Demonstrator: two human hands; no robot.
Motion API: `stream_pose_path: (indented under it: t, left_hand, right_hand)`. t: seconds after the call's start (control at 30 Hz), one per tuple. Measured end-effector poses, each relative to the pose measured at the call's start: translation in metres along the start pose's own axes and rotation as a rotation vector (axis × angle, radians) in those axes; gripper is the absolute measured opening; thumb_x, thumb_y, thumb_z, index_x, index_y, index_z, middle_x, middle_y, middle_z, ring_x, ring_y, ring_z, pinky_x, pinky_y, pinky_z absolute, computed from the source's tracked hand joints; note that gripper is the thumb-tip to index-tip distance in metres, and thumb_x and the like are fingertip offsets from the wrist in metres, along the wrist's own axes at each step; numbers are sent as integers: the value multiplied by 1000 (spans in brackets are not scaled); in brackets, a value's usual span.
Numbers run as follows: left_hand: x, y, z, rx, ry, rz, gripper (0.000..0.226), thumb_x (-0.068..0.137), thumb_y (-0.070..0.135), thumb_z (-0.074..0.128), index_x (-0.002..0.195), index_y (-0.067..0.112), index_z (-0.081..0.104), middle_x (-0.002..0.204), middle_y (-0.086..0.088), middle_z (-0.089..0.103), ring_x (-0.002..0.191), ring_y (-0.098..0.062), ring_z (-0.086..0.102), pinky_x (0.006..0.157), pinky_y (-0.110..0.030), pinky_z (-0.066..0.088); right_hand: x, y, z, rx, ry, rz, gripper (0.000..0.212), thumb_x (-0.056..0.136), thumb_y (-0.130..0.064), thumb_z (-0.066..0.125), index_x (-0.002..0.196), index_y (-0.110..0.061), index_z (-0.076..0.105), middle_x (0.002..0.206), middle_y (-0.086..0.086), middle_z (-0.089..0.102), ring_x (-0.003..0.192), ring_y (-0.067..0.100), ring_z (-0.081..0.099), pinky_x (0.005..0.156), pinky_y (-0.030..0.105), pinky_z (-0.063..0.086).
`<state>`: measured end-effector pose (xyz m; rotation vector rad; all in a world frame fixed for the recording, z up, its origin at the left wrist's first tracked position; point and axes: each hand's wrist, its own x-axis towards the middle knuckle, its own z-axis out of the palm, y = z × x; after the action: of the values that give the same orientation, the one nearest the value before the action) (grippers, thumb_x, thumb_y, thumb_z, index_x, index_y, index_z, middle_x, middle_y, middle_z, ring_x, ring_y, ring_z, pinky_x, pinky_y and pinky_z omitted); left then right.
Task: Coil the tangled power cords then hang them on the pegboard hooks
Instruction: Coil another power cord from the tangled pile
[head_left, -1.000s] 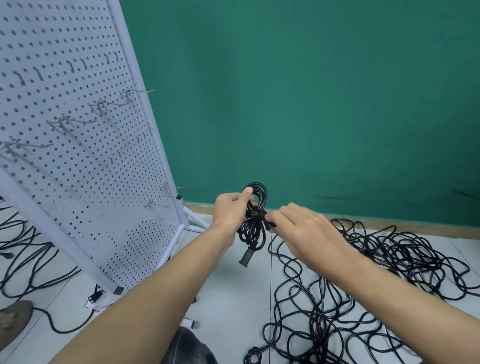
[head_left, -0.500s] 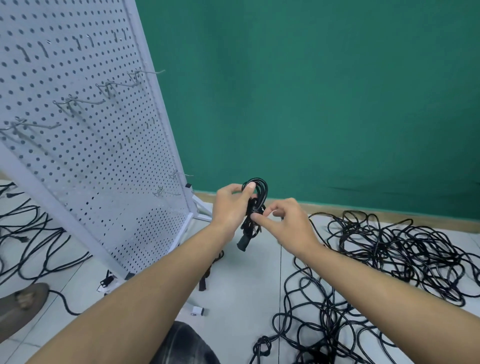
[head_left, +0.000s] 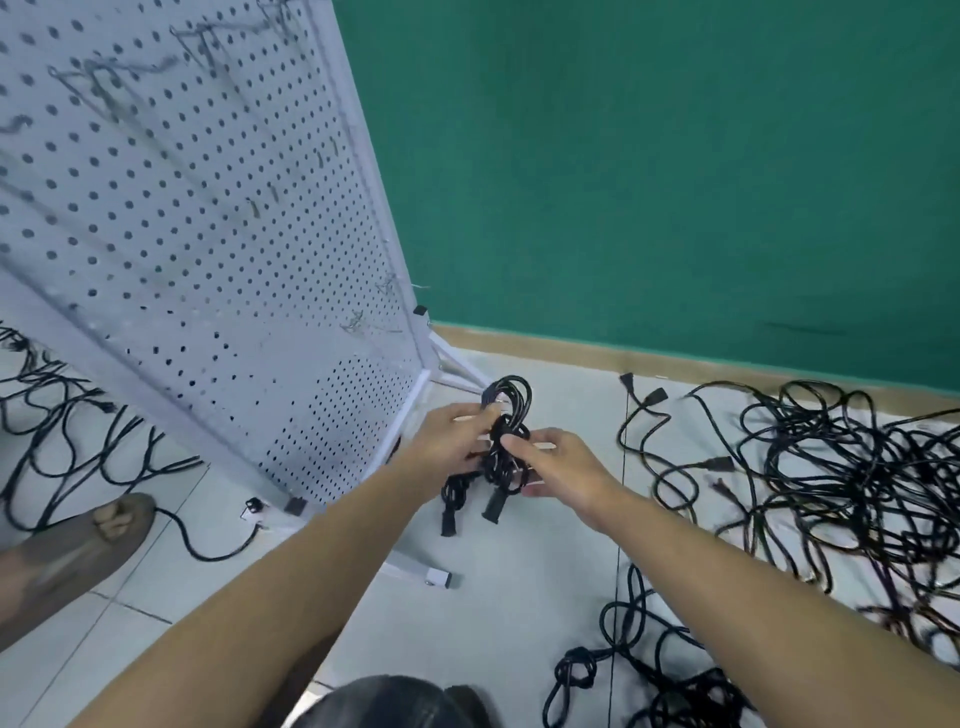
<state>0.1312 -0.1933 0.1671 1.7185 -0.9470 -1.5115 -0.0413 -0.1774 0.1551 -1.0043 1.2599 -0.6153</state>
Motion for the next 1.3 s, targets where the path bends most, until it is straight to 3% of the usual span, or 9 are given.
stream_pose_path:
  t: [0.2, 0.33, 0.43, 0.53, 0.63, 0.73, 0.87, 1.1, 1.3]
  left_hand:
    - [31, -68, -1, 45, 38, -105, 7, 97, 15, 69, 104, 13, 70, 88, -12, 68, 82, -27, 62, 70, -33, 55]
    - [58, -102, -4, 157, 109, -105, 18, 92, 10, 70, 108, 18, 69, 99, -7, 75, 93, -24, 72, 94, -42, 59]
    - [74, -116, -6, 243, 74, -88, 26, 82, 19, 69, 107, 27, 70, 109, -2, 77, 102, -19, 72, 97, -41, 58]
    - [84, -126, -8, 408, -15, -59, 18, 80, 24, 62, 91, 29, 75, 94, 1, 78, 95, -20, 72, 89, -33, 57]
    - [92, -139, -9, 559, -70, -49, 21, 90, 16, 60, 99, 25, 76, 92, 0, 76, 89, -22, 70, 75, -25, 55]
    - [93, -143, -5, 606, 26, -5, 29, 93, 13, 59, 116, 24, 72, 109, 3, 73, 96, -17, 67, 85, -23, 52]
    - [82, -135, 7, 664, 100, 105, 33, 95, 4, 56, 123, 16, 69, 120, -4, 61, 103, -20, 63, 85, -16, 43]
    - [47, -137, 61, 688, -156, 239, 26, 98, 1, 53, 115, 12, 70, 117, -4, 64, 91, -14, 60, 72, -13, 47]
    - [15, -162, 117, 805, -460, 235, 20, 99, 10, 59, 112, 14, 72, 105, -1, 65, 93, -23, 67, 85, -28, 56]
  right_hand:
    - [58, 68, 22, -81, 120, 164, 47, 89, -53, 75, 113, -14, 63, 106, 14, 76, 85, 26, 74, 72, 36, 60]
    - [91, 93, 37, -175, 186, 201, 43, 96, -53, 64, 103, -11, 72, 94, 9, 76, 73, 20, 70, 54, 20, 52]
    - [114, 111, 47, -184, 189, 262, 45, 99, -52, 59, 102, -9, 73, 92, 9, 76, 78, 25, 73, 70, 33, 62]
    - [128, 127, 50, -232, 145, 274, 38, 102, -41, 55, 125, -14, 67, 116, 8, 74, 101, 26, 69, 83, 31, 54]
    - [128, 134, 45, -353, 91, 242, 30, 105, -23, 51, 130, -16, 64, 125, 7, 69, 105, 24, 63, 74, 22, 42]
    - [123, 138, 33, -376, 96, 211, 34, 102, -20, 53, 134, -23, 63, 126, 5, 69, 97, 18, 59, 58, 7, 40]
    - [99, 139, 8, -407, 102, 192, 41, 100, -18, 58, 140, -24, 61, 131, 6, 68, 111, 20, 64, 63, 11, 43]
    - [26, 167, -53, -452, 202, 150, 26, 100, -16, 59, 124, -18, 71, 125, 2, 70, 112, 15, 65, 74, 6, 42]
    - [-40, 199, -103, -507, 294, 126, 21, 102, -16, 58, 116, -23, 72, 116, 4, 69, 74, 14, 65, 55, 11, 44]
